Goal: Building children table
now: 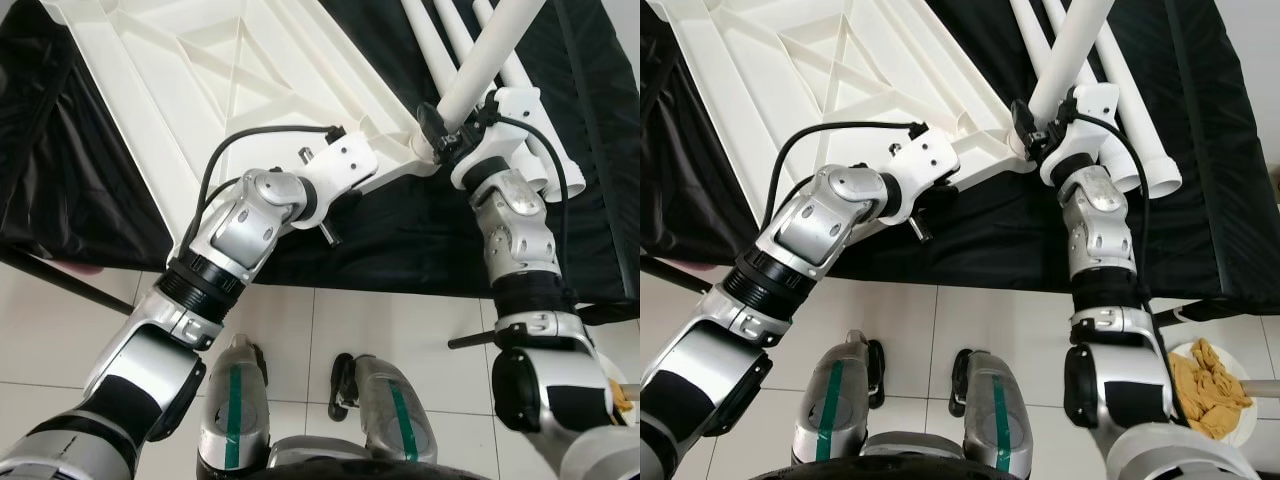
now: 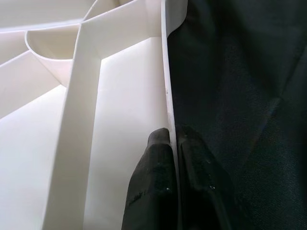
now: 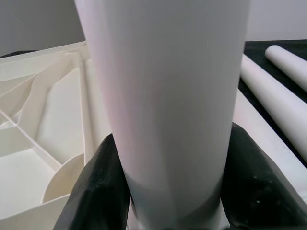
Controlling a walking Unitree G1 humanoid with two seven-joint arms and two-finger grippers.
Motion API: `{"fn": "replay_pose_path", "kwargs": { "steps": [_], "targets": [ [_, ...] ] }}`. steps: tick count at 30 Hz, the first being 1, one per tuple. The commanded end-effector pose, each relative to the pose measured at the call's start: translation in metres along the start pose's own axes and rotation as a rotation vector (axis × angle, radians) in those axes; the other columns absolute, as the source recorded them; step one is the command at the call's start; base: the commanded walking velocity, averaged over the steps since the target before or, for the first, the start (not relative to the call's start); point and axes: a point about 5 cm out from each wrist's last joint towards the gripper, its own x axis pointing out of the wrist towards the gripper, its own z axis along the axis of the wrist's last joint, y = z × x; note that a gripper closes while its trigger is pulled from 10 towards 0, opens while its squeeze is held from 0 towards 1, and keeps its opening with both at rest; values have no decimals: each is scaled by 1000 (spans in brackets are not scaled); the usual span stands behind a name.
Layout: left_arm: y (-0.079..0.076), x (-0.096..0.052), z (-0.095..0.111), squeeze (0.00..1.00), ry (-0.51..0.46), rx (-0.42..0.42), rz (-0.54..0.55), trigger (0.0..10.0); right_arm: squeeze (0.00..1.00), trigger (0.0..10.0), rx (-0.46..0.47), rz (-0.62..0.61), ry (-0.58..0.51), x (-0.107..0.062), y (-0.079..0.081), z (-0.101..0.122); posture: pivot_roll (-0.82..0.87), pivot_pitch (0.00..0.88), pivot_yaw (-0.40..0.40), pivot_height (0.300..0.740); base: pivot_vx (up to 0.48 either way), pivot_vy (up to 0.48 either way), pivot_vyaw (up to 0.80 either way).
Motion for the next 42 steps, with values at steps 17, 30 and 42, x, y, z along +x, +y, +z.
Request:
{"fn": "replay_pose_path", "kwargs": {
  "steps": [17,30,42],
  "targets": [
    [-1,1,11,0,-44,47,15,10000,0,10000,31,-502,-36,-16,10,3,62,0,-66,740,0,0,0],
    [-1,2,11,0,-42,48,14,10000,1000,10000,46,-529,1,-19,8,-2,57,0,-65,740,0,0,0],
    [0,1,11,0,-42,48,17,10000,1000,10000,28,-451,-17,-10,-9,7,57,0,-63,740,0,0,0]
  ]
}}
